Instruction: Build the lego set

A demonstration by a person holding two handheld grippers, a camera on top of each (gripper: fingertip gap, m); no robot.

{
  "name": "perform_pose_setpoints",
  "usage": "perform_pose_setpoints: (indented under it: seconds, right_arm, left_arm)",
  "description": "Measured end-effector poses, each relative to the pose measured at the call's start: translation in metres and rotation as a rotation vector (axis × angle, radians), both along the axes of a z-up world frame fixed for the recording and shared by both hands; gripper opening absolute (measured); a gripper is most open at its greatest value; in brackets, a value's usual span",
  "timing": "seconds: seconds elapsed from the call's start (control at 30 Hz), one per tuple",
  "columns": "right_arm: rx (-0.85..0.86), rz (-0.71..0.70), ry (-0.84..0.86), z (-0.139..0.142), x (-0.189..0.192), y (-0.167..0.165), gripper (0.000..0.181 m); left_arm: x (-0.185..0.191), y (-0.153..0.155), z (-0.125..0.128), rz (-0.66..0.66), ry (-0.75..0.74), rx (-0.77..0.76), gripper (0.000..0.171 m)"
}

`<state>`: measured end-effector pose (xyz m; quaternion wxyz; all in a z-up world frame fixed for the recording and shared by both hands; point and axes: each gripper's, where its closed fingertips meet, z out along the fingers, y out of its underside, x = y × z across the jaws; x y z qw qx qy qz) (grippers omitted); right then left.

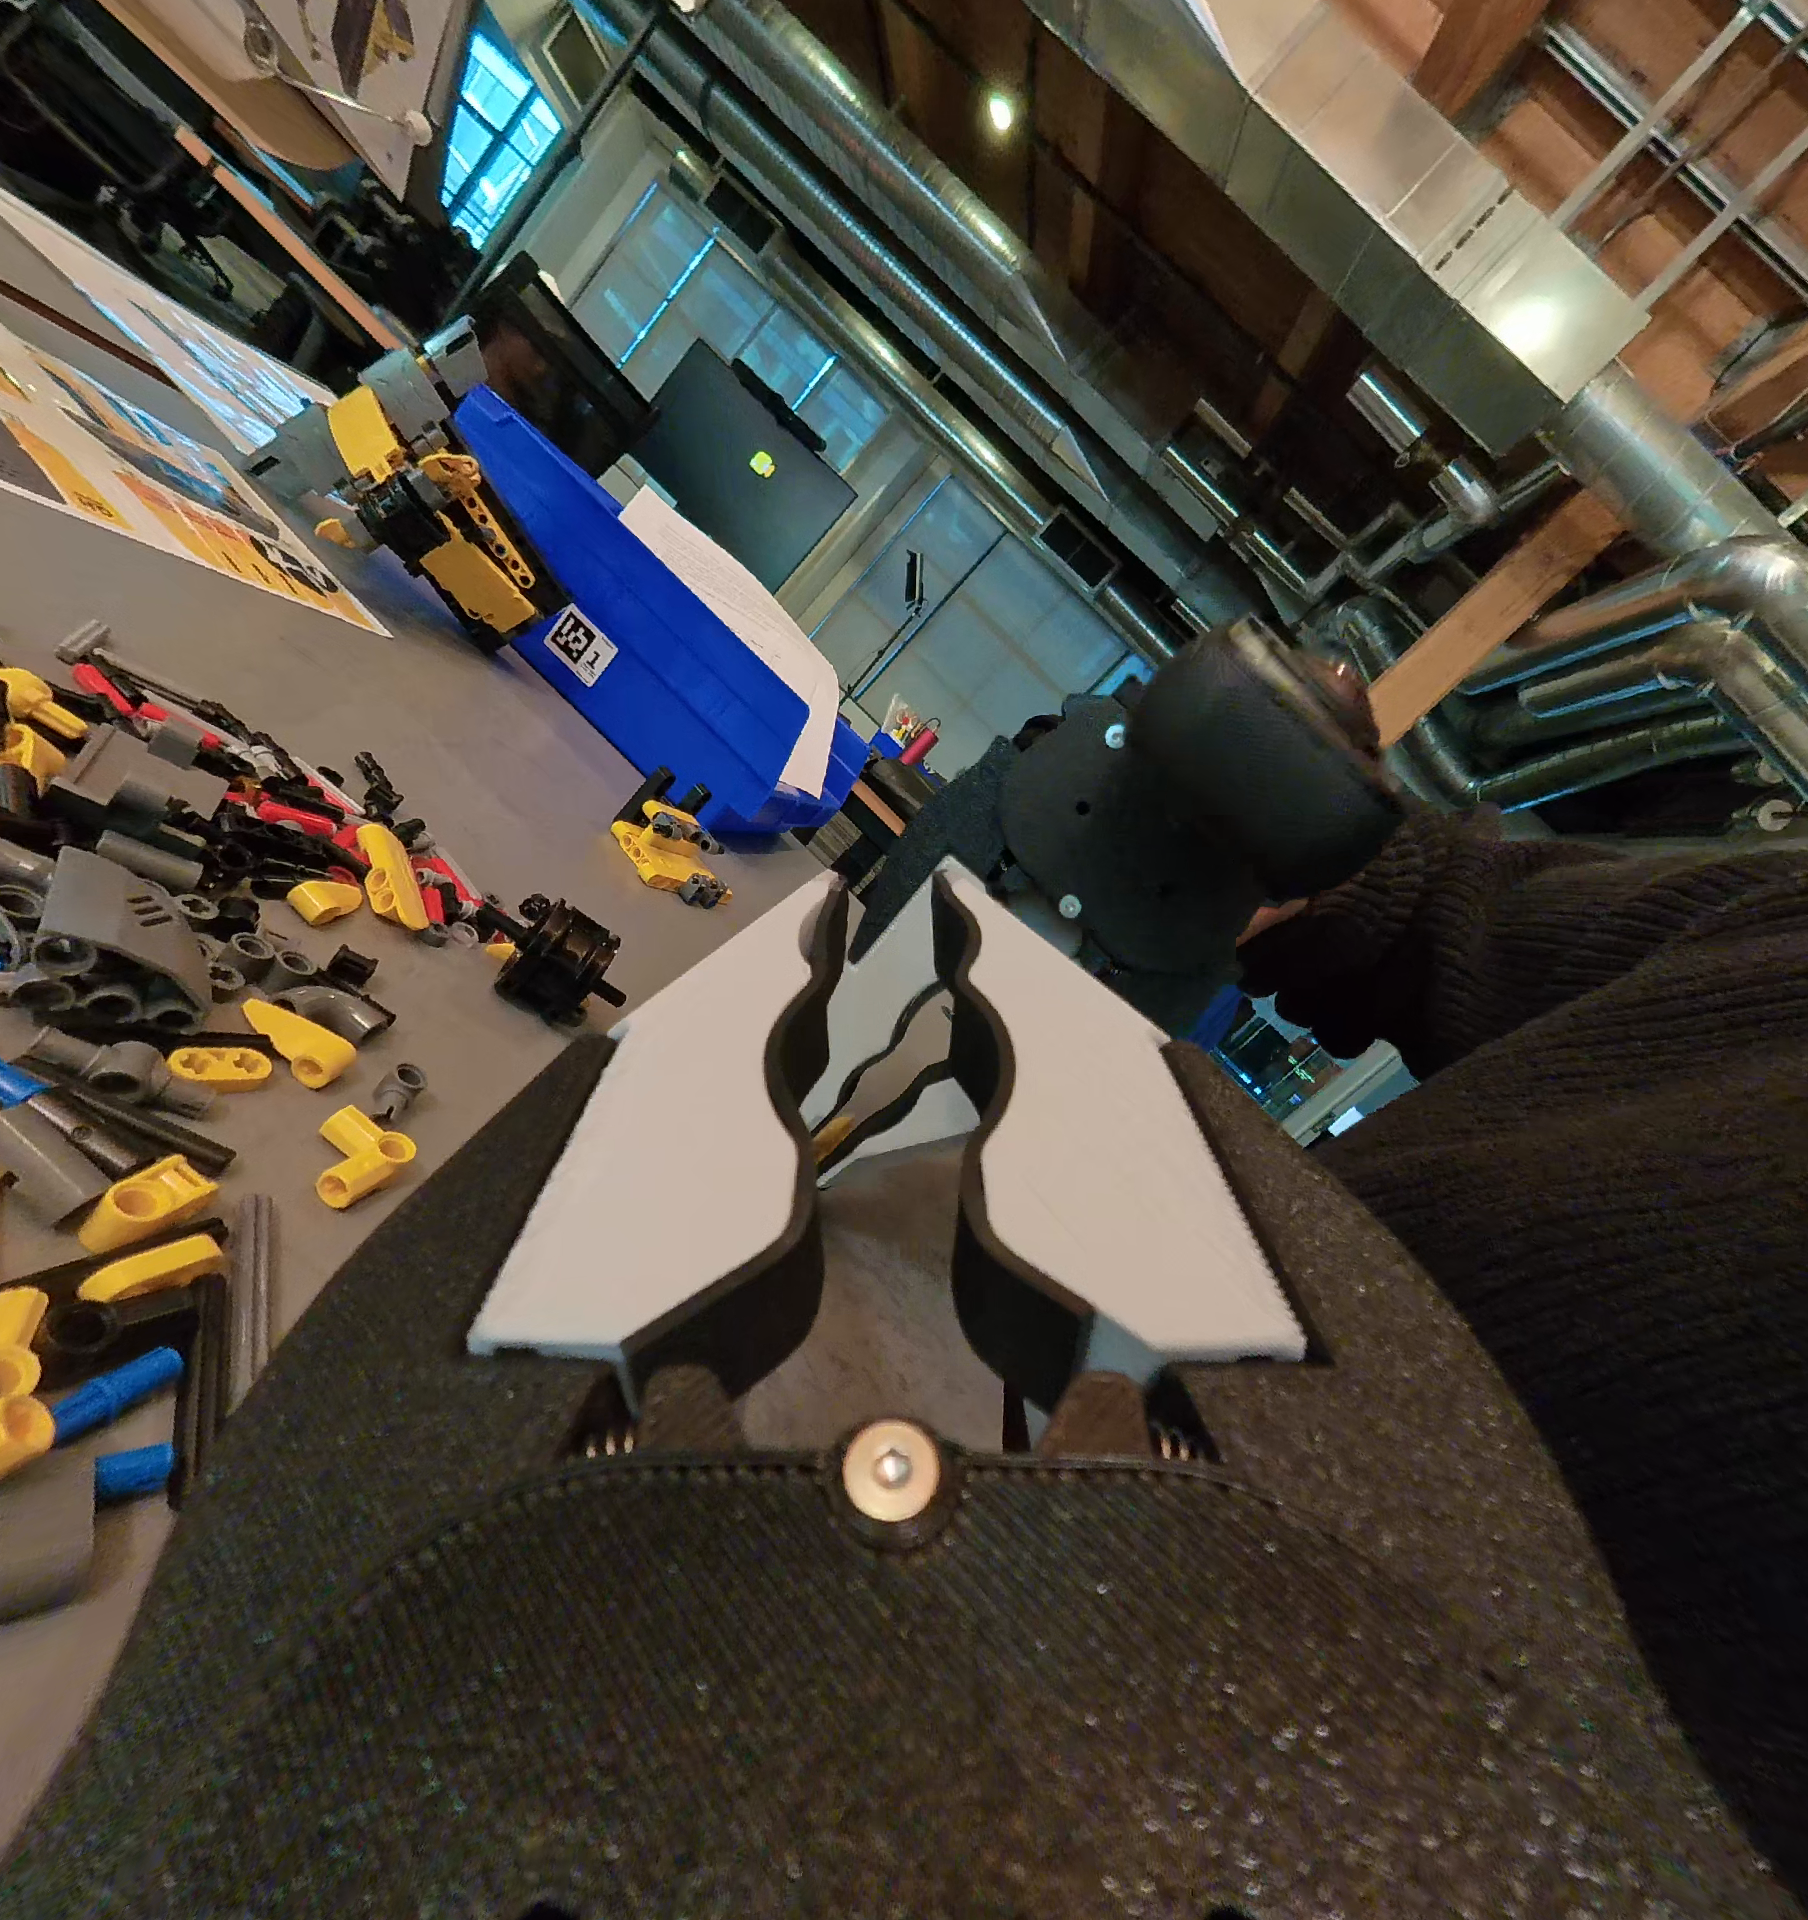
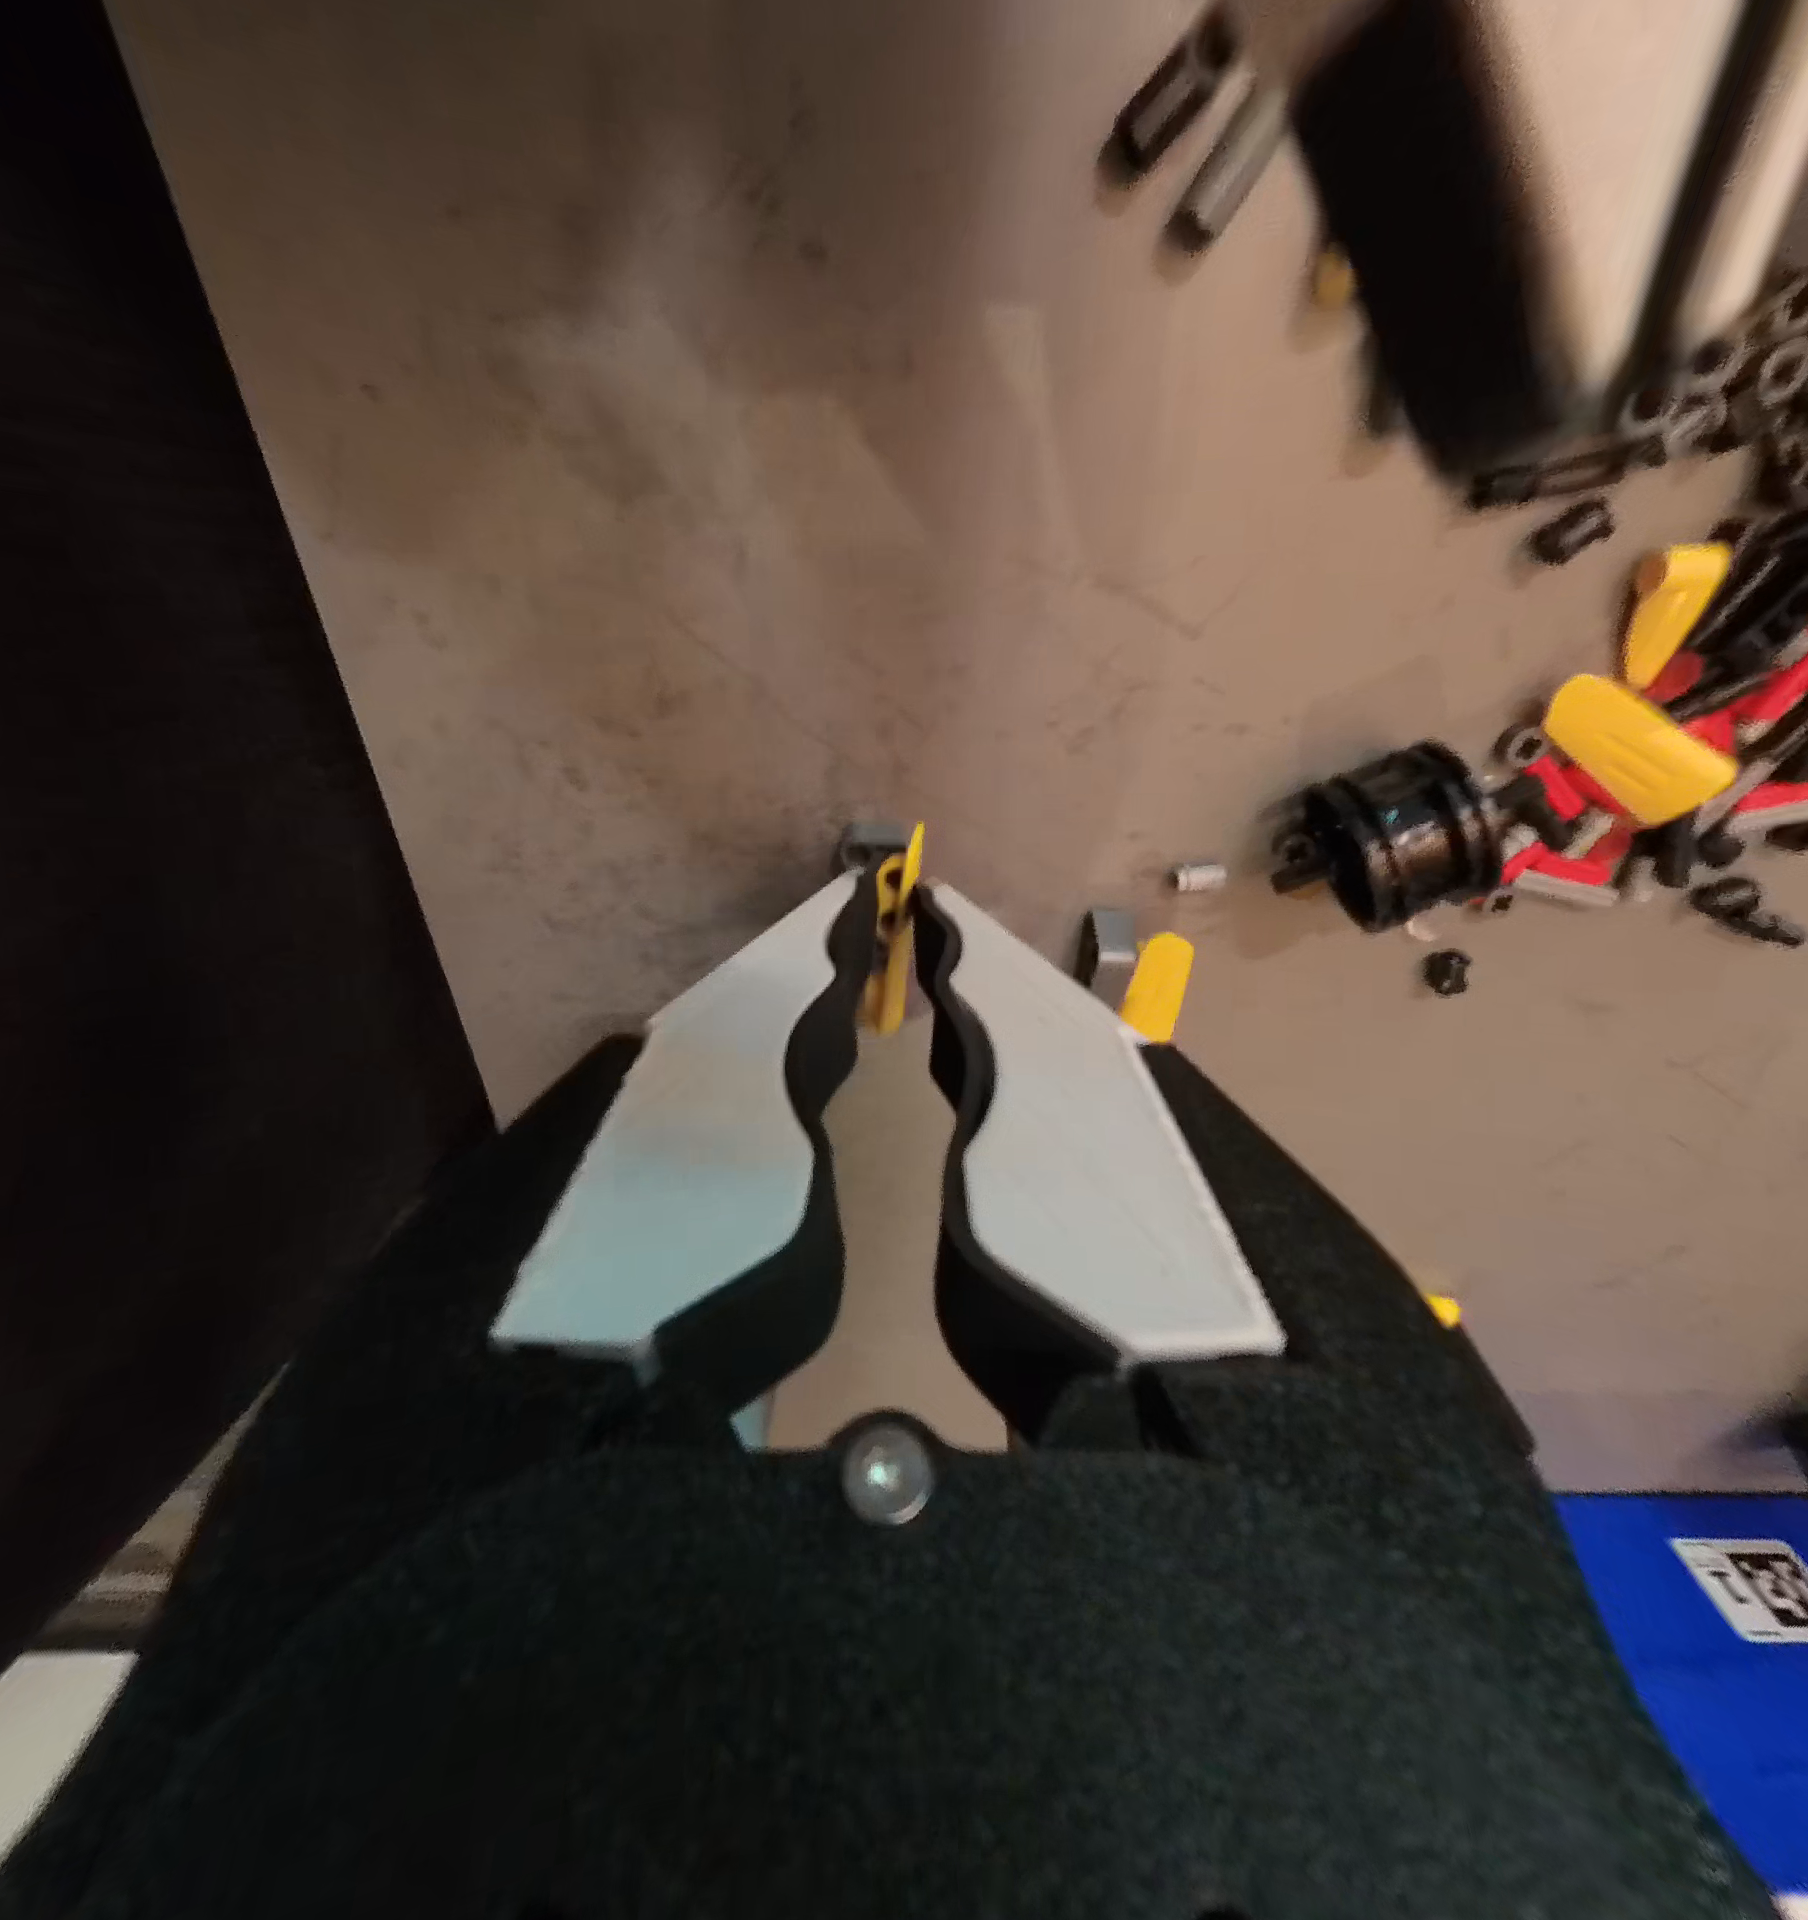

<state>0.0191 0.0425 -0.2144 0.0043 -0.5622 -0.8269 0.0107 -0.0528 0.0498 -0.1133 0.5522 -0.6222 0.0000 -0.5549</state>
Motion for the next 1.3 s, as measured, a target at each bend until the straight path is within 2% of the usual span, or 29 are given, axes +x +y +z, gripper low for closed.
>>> perform_pose_setpoints:
  seconds: [0.17,0.37,0.53,0.83,1.0,1.17,1.3]
  right_arm:
    - [-0.007,-0.001,0.004,0.0,-0.001,0.0,0.006]
    - [-0.028,-0.068,0.079,0.0,-0.002,0.0,0.006]
    - [0.015,-0.075,0.127,0.0,-0.002,0.0,0.006]
    - [-0.057,-0.125,0.217,0.001,-0.003,0.0,0.007]
    - [-0.043,-0.123,0.267,0.001,0.0,0.0,0.007]
    - [-0.062,-0.133,0.337,0.006,0.003,0.003,0.025]
    - [-0.134,-0.193,0.45,0.013,0.006,0.007,0.026]
  left_arm:
    - [-0.001,0.0,0.0,0.007,-0.002,0.0,0.012]
    - [-0.001,0.0,0.0,0.002,-0.006,-0.002,0.012]
    - [-0.001,0.0,0.0,0.0,-0.006,-0.002,0.012]
    - [0.0,0.0,-0.001,-0.007,-0.007,-0.009,0.015]
    - [0.002,0.001,-0.003,-0.018,-0.004,-0.025,0.016]
    - [0.003,0.002,-0.003,-0.017,0.002,-0.026,0.017]
    - [0.006,0.002,-0.005,-0.024,0.01,-0.034,0.018]
